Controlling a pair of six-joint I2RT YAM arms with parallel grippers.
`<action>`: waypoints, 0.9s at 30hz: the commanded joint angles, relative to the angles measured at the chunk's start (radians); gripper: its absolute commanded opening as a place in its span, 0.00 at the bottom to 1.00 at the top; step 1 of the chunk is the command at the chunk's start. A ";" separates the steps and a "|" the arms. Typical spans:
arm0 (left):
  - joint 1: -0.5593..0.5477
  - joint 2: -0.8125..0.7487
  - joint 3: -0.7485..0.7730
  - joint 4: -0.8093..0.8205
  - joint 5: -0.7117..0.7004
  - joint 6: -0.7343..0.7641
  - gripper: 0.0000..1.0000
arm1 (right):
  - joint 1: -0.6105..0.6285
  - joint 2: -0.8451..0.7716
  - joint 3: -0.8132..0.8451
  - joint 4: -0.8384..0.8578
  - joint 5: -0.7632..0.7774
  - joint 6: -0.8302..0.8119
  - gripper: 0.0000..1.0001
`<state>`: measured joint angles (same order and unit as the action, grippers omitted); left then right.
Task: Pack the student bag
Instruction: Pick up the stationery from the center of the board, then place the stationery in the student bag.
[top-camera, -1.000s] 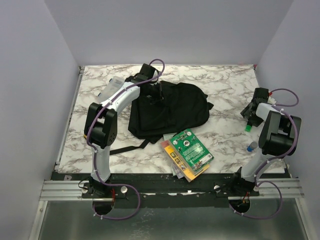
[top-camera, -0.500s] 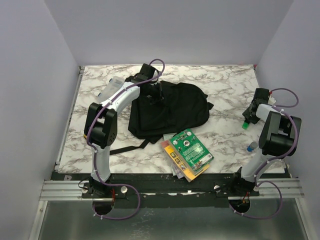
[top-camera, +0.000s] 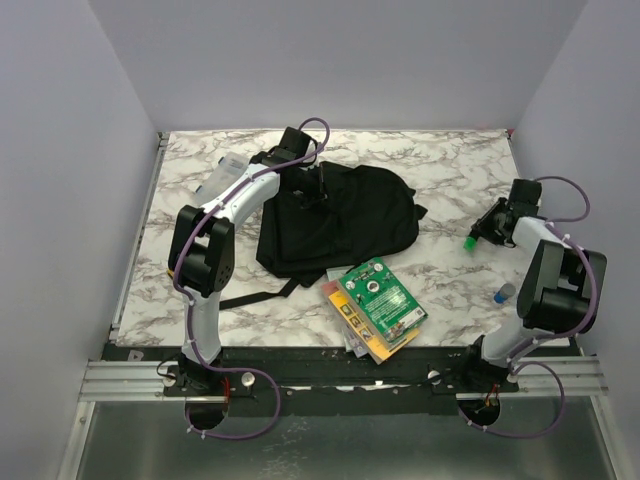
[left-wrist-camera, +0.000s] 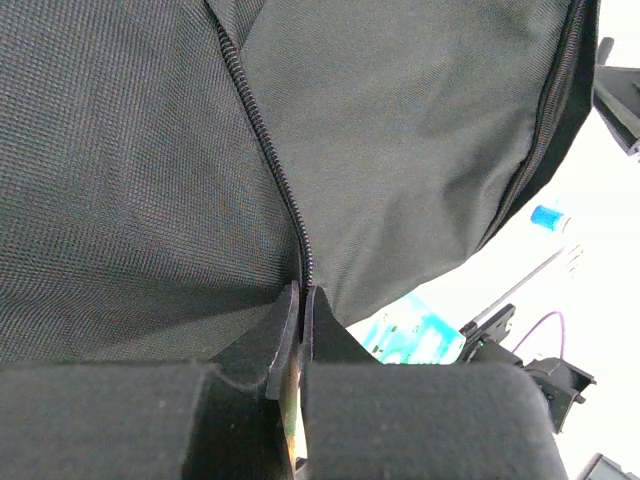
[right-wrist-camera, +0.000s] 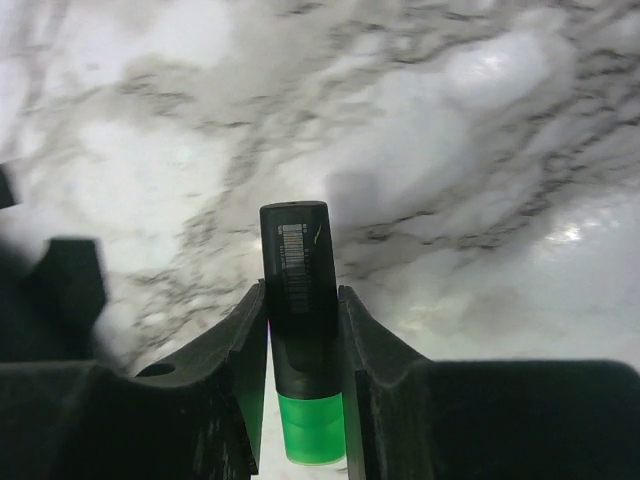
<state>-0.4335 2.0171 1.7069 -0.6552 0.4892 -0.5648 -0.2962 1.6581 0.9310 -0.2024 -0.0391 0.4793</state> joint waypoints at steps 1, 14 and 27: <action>-0.006 -0.009 0.029 -0.007 0.045 0.002 0.00 | 0.051 -0.100 -0.008 0.074 -0.181 0.003 0.01; 0.007 0.001 0.017 -0.027 -0.112 0.048 0.00 | 0.519 -0.125 0.043 0.293 -0.268 0.195 0.01; 0.003 -0.023 0.002 -0.032 -0.214 0.108 0.00 | 0.708 0.287 0.254 0.509 -0.559 0.284 0.01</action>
<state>-0.4313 2.0171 1.7069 -0.6640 0.3481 -0.5011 0.4068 1.8683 1.1099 0.2279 -0.4370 0.7395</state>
